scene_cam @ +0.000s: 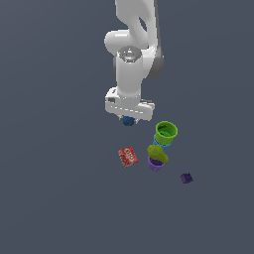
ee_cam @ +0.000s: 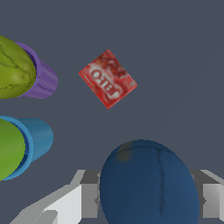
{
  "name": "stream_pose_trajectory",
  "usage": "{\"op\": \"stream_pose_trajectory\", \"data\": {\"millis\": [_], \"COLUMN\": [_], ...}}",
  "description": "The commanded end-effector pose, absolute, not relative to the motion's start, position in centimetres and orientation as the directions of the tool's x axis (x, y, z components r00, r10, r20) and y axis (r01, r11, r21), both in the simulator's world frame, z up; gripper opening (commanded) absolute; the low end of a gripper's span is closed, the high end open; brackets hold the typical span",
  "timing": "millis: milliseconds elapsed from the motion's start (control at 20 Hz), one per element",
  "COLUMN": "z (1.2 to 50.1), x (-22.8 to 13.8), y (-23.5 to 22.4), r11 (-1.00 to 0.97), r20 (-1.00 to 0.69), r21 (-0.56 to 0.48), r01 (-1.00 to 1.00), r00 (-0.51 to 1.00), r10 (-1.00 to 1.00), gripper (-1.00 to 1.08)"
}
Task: Pick up a designated object from a clutter of objects.
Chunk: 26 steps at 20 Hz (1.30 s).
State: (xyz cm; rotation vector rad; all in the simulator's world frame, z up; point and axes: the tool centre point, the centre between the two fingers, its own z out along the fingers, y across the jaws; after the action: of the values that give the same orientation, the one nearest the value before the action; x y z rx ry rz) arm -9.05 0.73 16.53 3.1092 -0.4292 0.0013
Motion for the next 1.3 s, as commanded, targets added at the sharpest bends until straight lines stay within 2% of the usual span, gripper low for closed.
{"op": "stream_pose_trajectory", "data": {"millis": [0, 800, 1250], "z": [18.6, 32.0, 36.7], "x": [-8.1, -1.3, 1.3], "y": [1.4, 6.0, 7.6], "r11": [-0.963, -0.963, -0.963], "r20": [0.001, 0.000, 0.000], "r21": [0.003, 0.001, 0.000], "r01": [-0.271, -0.270, -0.270], "r00": [0.963, 0.963, 0.963], "r10": [-0.271, -0.270, -0.270], "gripper": [-1.00, -1.00, -1.00]}}
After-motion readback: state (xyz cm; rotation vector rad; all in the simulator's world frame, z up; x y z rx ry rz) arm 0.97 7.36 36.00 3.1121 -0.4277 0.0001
